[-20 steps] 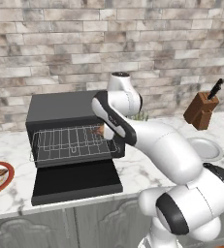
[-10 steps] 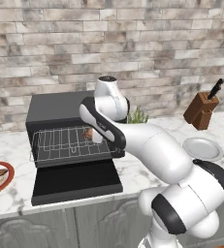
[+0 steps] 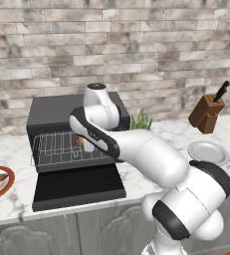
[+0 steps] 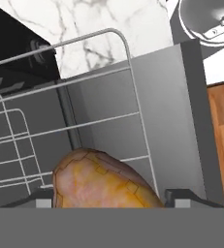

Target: Open the toaster oven door. Place the baguette on the bottom rack in the toaster oven and place the chicken drumstick on the top rack.

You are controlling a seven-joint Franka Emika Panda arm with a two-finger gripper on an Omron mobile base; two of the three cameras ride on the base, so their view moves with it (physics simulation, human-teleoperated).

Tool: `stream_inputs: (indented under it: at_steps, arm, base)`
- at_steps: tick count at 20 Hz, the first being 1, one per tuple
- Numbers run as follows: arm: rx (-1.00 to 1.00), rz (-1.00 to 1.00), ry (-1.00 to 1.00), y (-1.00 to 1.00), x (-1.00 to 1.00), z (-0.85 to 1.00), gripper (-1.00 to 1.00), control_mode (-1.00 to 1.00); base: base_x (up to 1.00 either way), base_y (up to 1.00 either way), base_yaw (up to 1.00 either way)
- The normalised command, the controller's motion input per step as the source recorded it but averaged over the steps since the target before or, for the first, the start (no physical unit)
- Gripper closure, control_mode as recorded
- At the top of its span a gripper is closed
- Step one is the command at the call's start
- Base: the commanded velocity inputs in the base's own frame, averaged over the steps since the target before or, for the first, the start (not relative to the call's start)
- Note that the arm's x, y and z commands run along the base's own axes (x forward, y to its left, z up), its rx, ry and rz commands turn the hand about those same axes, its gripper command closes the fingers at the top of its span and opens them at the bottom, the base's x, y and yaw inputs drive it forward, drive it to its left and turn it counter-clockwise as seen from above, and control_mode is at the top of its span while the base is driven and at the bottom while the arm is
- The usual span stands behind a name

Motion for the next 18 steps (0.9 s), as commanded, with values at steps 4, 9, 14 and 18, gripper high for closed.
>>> stream_inputs:
  at_steps: [4,9,14,18]
  arm:
    - [-0.03,-0.08,0.0,0.47,0.04,-0.11,1.0,-1.0]
    - [0.0,-0.1,0.0,0.3,0.04,-0.13,1.0,-1.0]
    - [0.0,-0.15,0.0,0.29,0.08,-0.13,1.0,-1.0]
    - [0.0,-0.16,0.0,0.27,0.1,-0.1,1.0,-1.0]
  base:
    - [0.0,0.0,0.0]
    - [0.0,0.0,0.0]
    - [0.0,0.0,0.0]
    - [0.0,0.0,0.0]
